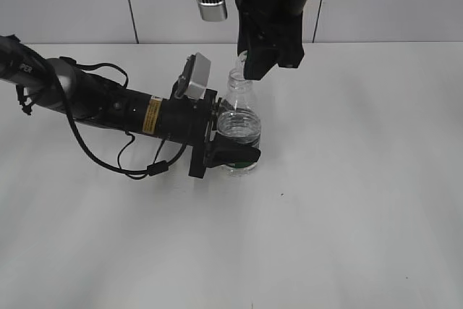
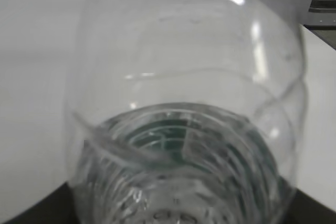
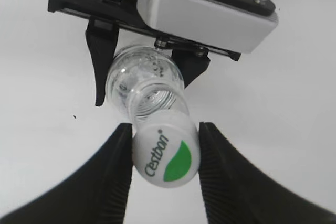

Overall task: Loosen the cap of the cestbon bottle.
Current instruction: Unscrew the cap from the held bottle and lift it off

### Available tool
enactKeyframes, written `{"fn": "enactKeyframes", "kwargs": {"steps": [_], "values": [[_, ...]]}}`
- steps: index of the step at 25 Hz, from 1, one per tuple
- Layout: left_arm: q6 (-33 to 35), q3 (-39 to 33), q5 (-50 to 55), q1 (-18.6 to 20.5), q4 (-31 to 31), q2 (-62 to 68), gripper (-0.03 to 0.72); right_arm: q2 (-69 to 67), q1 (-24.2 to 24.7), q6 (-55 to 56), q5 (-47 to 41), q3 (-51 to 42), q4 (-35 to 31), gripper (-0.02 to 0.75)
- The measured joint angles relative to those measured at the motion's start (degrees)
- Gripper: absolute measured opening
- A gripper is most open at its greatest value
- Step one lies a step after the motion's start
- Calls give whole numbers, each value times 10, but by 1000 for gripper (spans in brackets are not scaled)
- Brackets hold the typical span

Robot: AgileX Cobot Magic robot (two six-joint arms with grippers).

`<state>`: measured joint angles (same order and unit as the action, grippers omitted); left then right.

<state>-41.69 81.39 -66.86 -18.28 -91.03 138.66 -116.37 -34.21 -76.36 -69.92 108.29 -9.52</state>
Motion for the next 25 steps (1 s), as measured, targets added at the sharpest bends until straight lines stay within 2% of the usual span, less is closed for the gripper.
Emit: {"fn": "enactKeyframes", "kwargs": {"steps": [6, 16, 20, 25], "values": [[1, 0, 0, 0, 0, 0, 401, 1, 0, 21, 0, 0, 12, 293], [1, 0, -1, 0, 0, 0, 401, 21, 8, 139, 0, 0, 34, 293], [1, 0, -1, 0, 0, 0, 401, 21, 48, 235, 0, 0, 34, 293], [1, 0, -1, 0, -1, 0, 401, 19, 141, 384, 19, -2, 4, 293]]}}
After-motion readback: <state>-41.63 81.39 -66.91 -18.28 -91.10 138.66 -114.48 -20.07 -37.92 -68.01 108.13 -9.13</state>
